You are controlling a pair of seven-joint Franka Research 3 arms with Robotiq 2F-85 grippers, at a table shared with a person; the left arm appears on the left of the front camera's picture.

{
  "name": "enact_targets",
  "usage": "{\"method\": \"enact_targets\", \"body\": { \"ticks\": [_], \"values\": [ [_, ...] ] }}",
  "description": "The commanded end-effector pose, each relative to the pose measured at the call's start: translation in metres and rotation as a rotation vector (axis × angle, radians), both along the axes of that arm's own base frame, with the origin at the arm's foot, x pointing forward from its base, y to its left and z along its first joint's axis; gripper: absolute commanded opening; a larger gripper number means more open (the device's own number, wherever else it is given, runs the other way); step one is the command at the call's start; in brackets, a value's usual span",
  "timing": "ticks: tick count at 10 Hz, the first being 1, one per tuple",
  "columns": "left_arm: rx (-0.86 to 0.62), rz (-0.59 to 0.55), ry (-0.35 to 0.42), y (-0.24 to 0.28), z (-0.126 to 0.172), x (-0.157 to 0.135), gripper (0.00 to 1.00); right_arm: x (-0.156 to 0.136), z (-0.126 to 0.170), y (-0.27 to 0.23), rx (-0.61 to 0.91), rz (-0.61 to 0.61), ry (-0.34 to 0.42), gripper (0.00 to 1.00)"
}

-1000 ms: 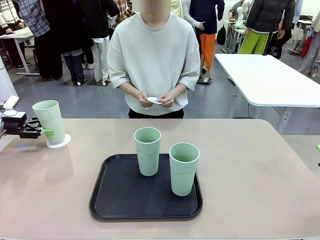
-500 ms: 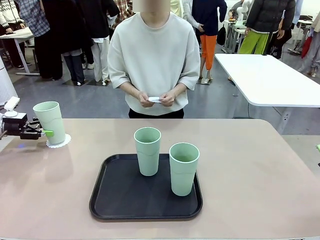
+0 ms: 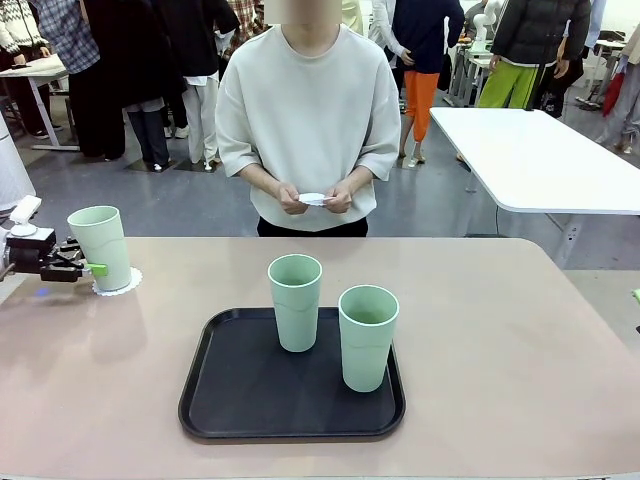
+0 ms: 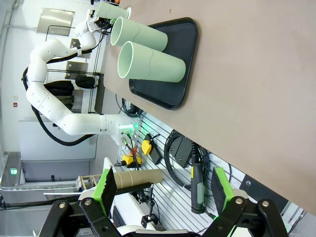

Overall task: Place coasters on the table and set cups on them.
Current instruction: Pick up one Reusable plastic cup and place it on a coaster set by the human.

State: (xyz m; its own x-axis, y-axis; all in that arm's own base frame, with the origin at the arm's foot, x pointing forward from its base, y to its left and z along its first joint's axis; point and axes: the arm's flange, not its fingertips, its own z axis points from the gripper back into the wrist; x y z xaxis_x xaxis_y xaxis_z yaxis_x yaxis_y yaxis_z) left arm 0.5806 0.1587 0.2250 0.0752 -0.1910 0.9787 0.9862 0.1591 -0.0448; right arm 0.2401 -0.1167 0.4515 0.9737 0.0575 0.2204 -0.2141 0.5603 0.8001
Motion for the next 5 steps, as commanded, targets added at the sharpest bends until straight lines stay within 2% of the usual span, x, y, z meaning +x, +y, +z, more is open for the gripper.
{"method": "enact_targets", "body": {
  "ticks": [1, 5],
  "values": [
    [0.019, -0.016, -0.018, 0.0001, -0.0017, 0.0039, 1.00, 0.0016, -0.0012, 0.0007, 0.018, 0.006, -0.014, 1.00],
    [0.044, -0.047, -0.029, 0.0013, -0.0026, 0.0021, 1.00, 0.0016, -0.0012, 0.0007, 0.018, 0.006, -0.014, 1.00]
  ]
}}
